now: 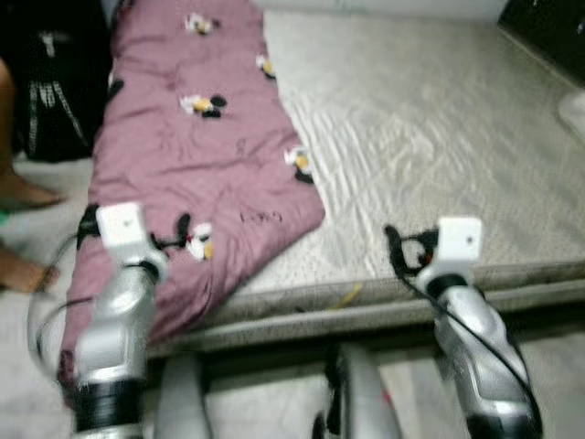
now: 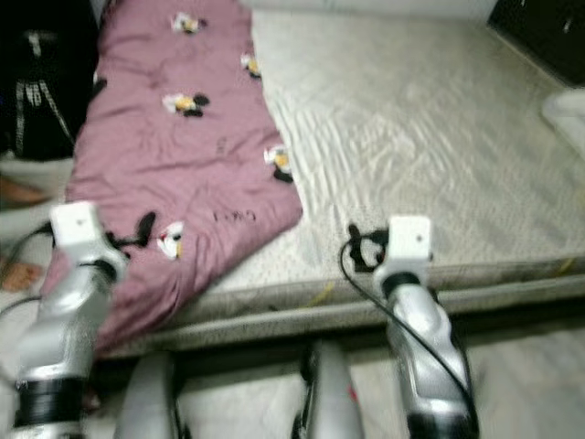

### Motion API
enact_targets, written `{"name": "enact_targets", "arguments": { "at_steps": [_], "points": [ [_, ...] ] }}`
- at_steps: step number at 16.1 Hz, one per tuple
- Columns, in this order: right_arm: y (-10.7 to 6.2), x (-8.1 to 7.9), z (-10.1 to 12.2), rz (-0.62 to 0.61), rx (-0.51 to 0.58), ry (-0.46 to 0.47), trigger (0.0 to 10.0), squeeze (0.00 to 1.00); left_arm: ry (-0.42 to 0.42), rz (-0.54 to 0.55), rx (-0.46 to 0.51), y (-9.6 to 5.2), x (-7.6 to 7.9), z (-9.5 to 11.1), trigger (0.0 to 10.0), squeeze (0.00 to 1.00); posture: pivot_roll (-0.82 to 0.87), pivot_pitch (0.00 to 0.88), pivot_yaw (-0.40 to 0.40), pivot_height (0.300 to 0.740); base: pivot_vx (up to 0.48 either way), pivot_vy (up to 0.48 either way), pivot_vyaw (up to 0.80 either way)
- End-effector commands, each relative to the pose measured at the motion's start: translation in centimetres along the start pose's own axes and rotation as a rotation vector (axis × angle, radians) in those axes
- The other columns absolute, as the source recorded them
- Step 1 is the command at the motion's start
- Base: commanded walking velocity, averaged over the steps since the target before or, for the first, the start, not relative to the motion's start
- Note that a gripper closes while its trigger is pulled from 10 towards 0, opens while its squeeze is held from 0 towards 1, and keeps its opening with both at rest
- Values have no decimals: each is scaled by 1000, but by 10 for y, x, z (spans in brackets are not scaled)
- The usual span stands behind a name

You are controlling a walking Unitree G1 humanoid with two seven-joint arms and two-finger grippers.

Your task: Clean up the room

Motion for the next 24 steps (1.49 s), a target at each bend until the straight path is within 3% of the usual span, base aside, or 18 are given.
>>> {"name": "enact_targets", "arguments": {
  "at_steps": [1,5,9,12,15,16,17,18,19,22,23,24],
  "points": [
    [-3,8,4,-24,5,-14,10000,0,12,-3,-31,0,2,-5,10000,0,-103,76,-106,566,0,0,0],
    [-26,16,0,-29,-26,-33,10000,0,1,6,-148,15,-6,-26,10000,0,-173,135,-112,546,0,0,0],
    [-43,29,-4,-79,-71,-61,10000,0,-7,10,-195,37,-2,-26,10000,0,-224,184,-110,536,0,0,0],
    [-48,30,-5,-78,-87,-70,10000,0,17,-5,-240,52,10,-29,10000,0,-241,193,-114,536,0,0,0],
    [-47,29,-2,-81,-89,-71,10000,0,88,-98,-284,62,38,-32,10000,0,-244,182,-108,536,0,0,0],
    [-46,29,-2,-87,-84,-70,10000,0,277,-255,-312,60,69,-42,10000,0,-246,172,-102,536,0,0,0],
    [-45,29,-1,-88,-83,-69,10000,0,322,-291,-316,59,75,-45,10000,0,-247,171,-101,536,0,0,0],
    [-44,26,-1,-87,-79,-66,10000,0,457,-429,-344,52,96,-58,10000,0,-245,162,-97,536,0,0,0],
    [-43,25,-1,-85,-77,-64,10000,0,493,-498,-366,47,105,-66,10000,0,-241,157,-96,536,0,0,0],
    [-39,24,0,-80,-73,-62,10000,0,639,-703,-427,29,122,-90,10000,0,-230,144,-96,536,0,0,0],
    [-33,22,1,-76,-64,-59,10000,0,822,-962,-542,2,123,-122,10000,0,-222,133,-95,536,0,0,0],
    [-32,21,1,-74,-61,-59,10000,0,858,-1005,-566,-3,119,-127,10000,0,-218,128,-93,536,0,0,0]
  ]
}}
Point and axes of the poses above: a point about 5 cm out from each wrist's last joint towards the gripper, its own y axis pointing out of the wrist towards the gripper, its own z axis along the axis of the wrist's last joint, x = y × z, the point moved 1 cm from there along y, pointing out of the wrist towards the gripper
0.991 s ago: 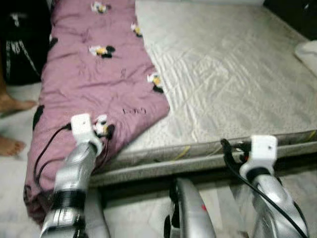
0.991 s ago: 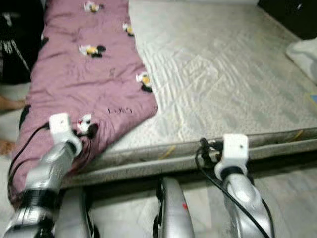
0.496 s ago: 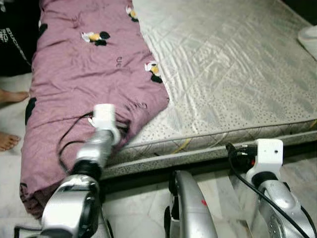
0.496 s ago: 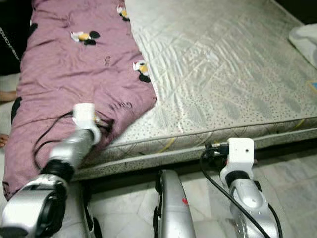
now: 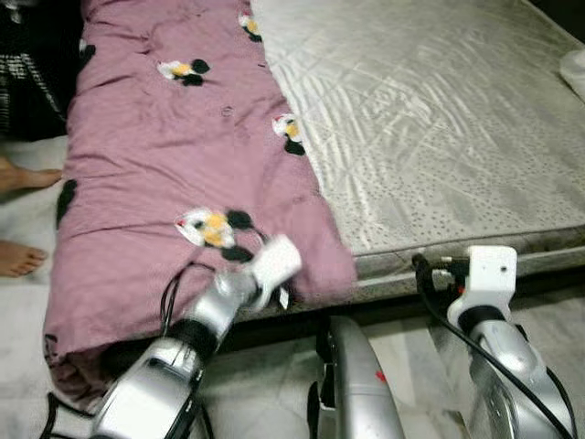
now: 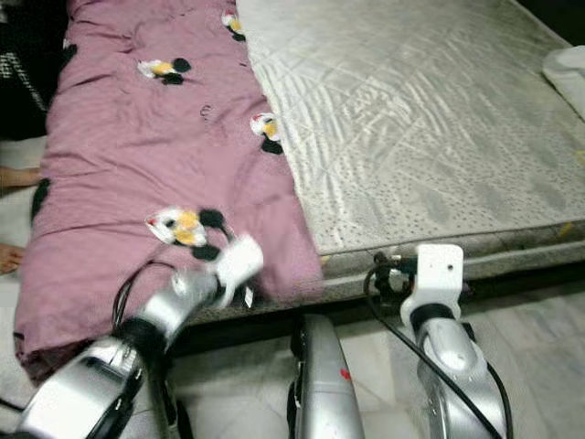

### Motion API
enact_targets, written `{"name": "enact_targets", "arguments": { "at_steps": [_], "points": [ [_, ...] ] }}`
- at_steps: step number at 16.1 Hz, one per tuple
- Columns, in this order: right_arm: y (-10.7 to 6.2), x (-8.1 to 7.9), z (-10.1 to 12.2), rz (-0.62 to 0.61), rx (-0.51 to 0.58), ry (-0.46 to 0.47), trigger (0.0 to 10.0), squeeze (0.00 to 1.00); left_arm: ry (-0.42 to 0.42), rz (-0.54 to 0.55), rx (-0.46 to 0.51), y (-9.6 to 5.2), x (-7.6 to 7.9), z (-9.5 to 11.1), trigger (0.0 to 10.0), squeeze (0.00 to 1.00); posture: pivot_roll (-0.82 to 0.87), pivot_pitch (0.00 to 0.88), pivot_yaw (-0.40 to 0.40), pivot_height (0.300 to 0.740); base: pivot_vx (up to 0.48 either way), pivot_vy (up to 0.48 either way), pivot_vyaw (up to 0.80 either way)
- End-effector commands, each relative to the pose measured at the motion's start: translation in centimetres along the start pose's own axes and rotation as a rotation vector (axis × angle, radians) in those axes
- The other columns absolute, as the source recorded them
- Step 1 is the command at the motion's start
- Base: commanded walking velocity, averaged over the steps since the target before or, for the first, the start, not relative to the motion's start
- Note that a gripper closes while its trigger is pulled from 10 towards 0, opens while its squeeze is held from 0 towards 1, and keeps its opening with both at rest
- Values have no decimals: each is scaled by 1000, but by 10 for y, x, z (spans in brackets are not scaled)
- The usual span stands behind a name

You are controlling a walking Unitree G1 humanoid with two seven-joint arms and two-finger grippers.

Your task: Clean up the room

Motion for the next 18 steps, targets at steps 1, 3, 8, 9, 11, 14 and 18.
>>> {"name": "enact_targets", "arguments": {
  "at_steps": [1,3,8,9,11,14,18],
  "points": [
    [2,1,-3,-10,-7,-8,10000,0,51,-236,-83,8,42,-19,10000,0,-214,124,-90,536,0,0,0],
    [7,-3,-1,-11,6,2,10000,0,48,-238,-83,5,41,-24,10000,0,-203,105,-76,536,0,0,0],
    [7,-4,-2,-25,16,16,10000,0,86,218,201,-12,-22,25,10000,0,-191,96,-60,536,0,0,0],
    [7,-4,-2,-26,16,16,10000,0,92,237,226,-14,-25,29,10000,0,-187,97,-61,536,0,0,0],
    [9,-6,-3,-24,19,18,10000,0,125,295,349,-28,-34,50,10000,0,-181,99,-62,536,0,0,0],
    [12,-9,-3,-19,22,22,10000,0,145,230,390,-26,-21,57,10000,0,-168,105,-63,536,0,0,0],
    [11,-9,-3,-23,22,24,10000,0,134,37,374,-18,13,49,10000,0,-172,110,-59,536,0,0,0]
  ]
}}
Point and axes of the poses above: a point about 5 cm out from each wrist's last joint towards the gripper, its own y axis pointing out of the wrist towards the gripper, its own z axis along the axis of the wrist's last joint, x = y × z, the point moved 1 cm from there along y, pointing out of the wrist towards the gripper
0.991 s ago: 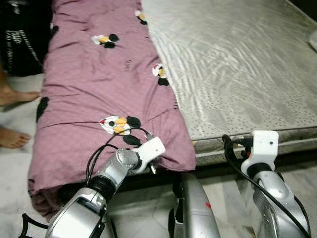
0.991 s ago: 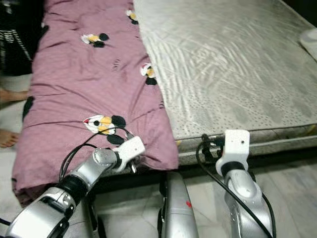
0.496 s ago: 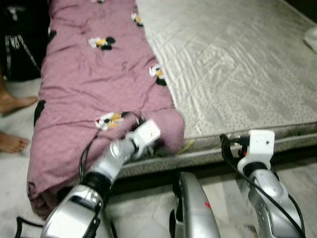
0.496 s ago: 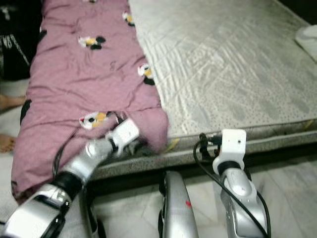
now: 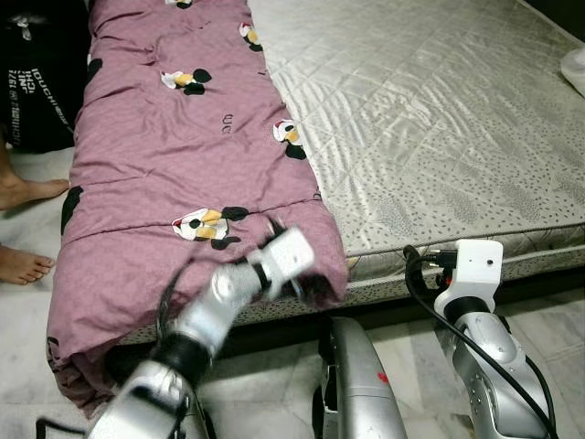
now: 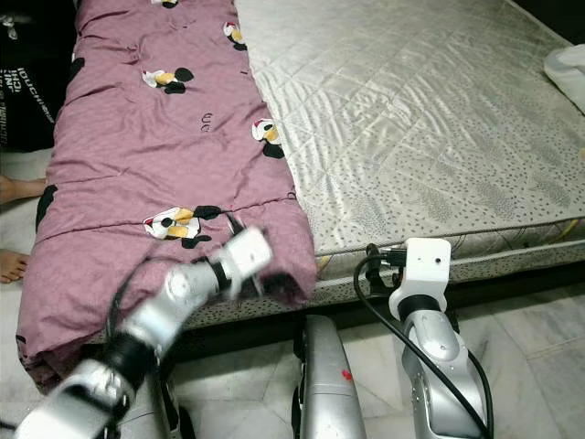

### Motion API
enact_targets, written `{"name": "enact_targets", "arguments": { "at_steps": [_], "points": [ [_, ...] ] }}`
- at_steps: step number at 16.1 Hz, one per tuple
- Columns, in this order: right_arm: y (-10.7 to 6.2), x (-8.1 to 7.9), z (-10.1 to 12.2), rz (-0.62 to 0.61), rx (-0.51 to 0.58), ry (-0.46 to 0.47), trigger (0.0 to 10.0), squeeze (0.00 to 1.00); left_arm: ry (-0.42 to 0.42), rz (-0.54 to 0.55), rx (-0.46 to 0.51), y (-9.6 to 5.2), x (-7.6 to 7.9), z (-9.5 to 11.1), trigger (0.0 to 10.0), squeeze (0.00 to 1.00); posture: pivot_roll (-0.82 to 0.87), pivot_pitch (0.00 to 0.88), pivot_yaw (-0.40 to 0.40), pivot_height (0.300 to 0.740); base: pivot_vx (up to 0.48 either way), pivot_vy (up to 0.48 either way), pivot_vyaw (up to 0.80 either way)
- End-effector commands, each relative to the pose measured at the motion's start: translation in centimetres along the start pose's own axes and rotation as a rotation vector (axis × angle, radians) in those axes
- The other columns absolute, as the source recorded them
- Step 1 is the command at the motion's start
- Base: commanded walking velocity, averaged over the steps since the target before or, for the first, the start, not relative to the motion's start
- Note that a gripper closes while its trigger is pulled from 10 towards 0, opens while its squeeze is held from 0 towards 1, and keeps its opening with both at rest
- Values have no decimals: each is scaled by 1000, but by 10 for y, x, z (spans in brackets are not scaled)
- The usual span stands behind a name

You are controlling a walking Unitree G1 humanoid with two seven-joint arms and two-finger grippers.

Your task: Clean up the room

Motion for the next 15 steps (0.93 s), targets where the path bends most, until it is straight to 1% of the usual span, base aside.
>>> {"name": "enact_targets", "arguments": {
  "at_steps": [1,2,3,4,5,6,7,8,9,10,11,12,14,15],
  "points": [
    [-1,2,-2,-9,-6,-3,10000,0,11,-93,50,2,12,13,10000,0,-173,112,-58,536,0,0,0],
    [-1,2,-2,-11,-6,-4,10000,0,7,-94,88,2,14,21,10000,0,-173,113,-58,536,0,0,0],
    [-2,2,-2,-13,-6,-4,10000,0,-13,1,175,4,3,38,10000,0,-177,116,-57,536,0,0,0],
    [-6,3,-2,-17,-6,-4,10000,0,-82,256,307,0,-32,61,10000,0,-184,126,-56,536,0,0,0],
    [-8,3,-3,-21,-7,-4,10000,0,-109,365,335,-5,-48,66,10000,0,-186,129,-56,536,0,0,0],
    [-13,6,-4,-32,-12,-5,10000,0,-182,496,332,-11,-71,64,10000,0,-198,143,-54,536,0,0,0],
    [-16,8,-5,-40,-17,-8,10000,0,-231,538,281,-12,-81,56,10000,0,-211,157,-52,536,0,0,0],
    [-21,11,-6,-49,-23,-11,10000,0,-274,556,200,-11,-89,44,10000,0,-220,165,-50,536,0,0,0],
    [-23,13,-6,-54,-25,-14,10000,0,-300,533,130,-7,-89,35,10000,0,-234,174,-50,536,0,0,0],
    [-25,15,-6,-63,-29,-17,10000,0,-336,461,3,-1,-84,21,10000,0,-245,181,-48,536,0,0,0],
    [-26,16,-6,-65,-29,-18,10000,0,-356,447,-24,2,-82,17,10000,0,-247,181,-47,536,0,0,0],
    [-27,16,-5,-68,-29,-20,10000,0,-389,363,-136,11,-69,3,10000,0,-263,184,-42,536,0,0,0],
    [-29,17,-4,-77,-32,-21,10000,0,-379,223,-267,18,-42,-17,10000,0,-272,181,-37,536,0,0,0],
    [-29,18,-4,-81,-32,-20,10000,0,-405,170,-300,20,-29,-24,10000,0,-272,177,-33,536,0,0,0]
  ]
}}
Point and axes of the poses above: a point about 5 cm out from each wrist's last joint towards the gripper, its own y axis pointing out of the wrist towards the gripper, its own z axis along the axis of the wrist's last joint, x = y × z, the point moved 1 cm from there along y, pointing out of the wrist towards the gripper
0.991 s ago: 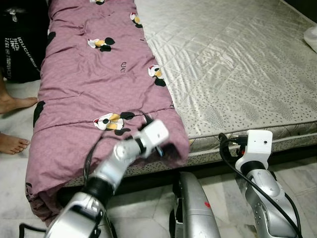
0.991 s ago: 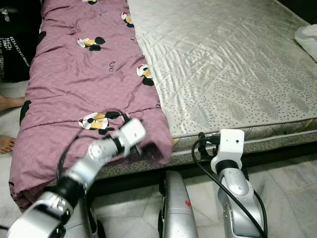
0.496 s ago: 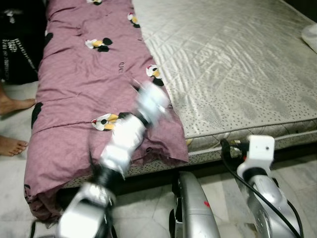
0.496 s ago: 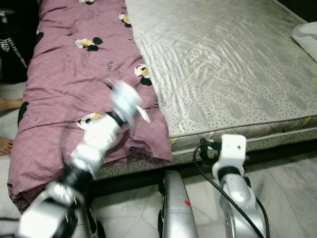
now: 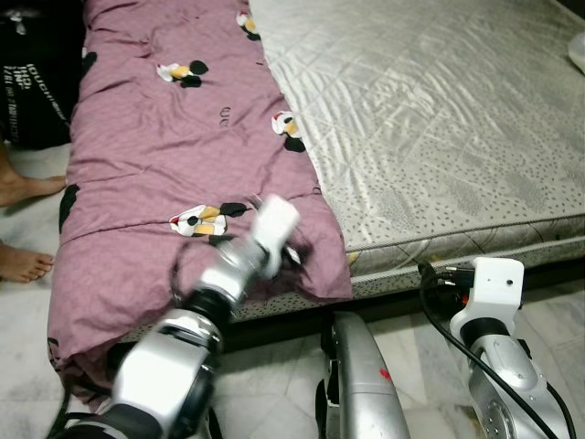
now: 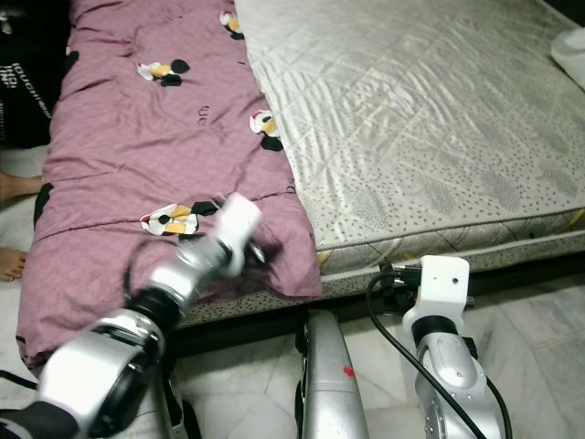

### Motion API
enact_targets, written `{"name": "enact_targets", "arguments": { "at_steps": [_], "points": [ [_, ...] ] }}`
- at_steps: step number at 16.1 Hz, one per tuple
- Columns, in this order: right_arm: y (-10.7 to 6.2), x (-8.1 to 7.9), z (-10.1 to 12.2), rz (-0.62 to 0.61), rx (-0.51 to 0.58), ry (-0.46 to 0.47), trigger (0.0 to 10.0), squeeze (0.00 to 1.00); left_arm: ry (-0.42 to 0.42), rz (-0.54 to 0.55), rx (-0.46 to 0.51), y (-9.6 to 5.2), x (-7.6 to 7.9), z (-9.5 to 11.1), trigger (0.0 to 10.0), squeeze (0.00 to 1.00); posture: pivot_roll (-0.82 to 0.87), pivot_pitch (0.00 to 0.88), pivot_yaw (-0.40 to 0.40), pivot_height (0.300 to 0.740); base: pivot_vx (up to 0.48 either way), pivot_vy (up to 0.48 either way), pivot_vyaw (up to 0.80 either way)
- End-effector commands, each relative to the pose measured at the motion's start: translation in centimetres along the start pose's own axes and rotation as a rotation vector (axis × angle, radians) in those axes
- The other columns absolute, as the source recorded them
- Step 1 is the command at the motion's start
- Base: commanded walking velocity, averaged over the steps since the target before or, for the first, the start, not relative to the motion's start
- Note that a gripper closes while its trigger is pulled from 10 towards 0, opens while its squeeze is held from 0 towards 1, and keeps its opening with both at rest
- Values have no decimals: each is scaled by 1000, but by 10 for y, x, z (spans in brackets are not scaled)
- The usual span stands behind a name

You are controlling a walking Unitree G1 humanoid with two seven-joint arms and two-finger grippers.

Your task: Clean up the room

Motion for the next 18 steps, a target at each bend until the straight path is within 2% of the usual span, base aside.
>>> {"name": "enact_targets", "arguments": {
  "at_steps": [1,2,4,5,6,10,12,13,14,16,18],
  "points": [
    [-2,5,1,-25,-1,-6,10000,0,5,-50,-93,0,9,-22,10000,0,-271,168,-28,536,0,0,0],
    [1,4,2,-28,3,-2,10000,0,-5,-68,-136,1,17,-36,10000,0,-269,157,-24,536,0,0,0],
    [8,1,5,-26,21,7,10000,0,2,-117,-176,1,29,-49,10000,0,-257,132,-19,536,0,0,0],
    [10,0,7,-24,29,10,10000,0,28,-118,-170,2,30,-48,10000,0,-249,123,-19,536,0,0,0],
    [15,-2,8,-21,37,14,10000,0,108,-115,-153,2,28,-43,10000,0,-233,106,-17,536,0,0,0],
    [27,-11,12,-3,60,30,10000,0,288,-73,-84,3,17,-23,10000,0,-193,61,-12,536,0,0,0],
    [35,-17,16,10,83,41,10000,0,361,67,57,0,1,5,10000,0,-176,38,-9,536,0,0,0],
    [40,-19,18,14,98,44,10000,0,377,142,158,-5,-9,21,10000,0,-163,12,-9,536,0,0,0],
    [44,-20,20,14,111,44,10000,0,368,179,219,-9,-14,29,10000,0,-160,8,-10,536,0,0,0],
    [51,-22,25,12,134,44,10000,0,335,195,325,-16,-17,39,10000,0,-132,0,-27,536,0,0,0],
    [56,-25,28,26,145,38,10000,0,341,198,424,-24,-16,49,10000,0,-115,0,-33,536,0,0,0]
  ]
}}
Point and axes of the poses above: a point about 5 cm out from each wrist's last joint towards the gripper, its own y axis pointing out of the wrist towards the gripper, its own z axis along the axis of the wrist's last joint, x = y × z, the point moved 1 cm from there along y, pointing out of the wrist towards the gripper
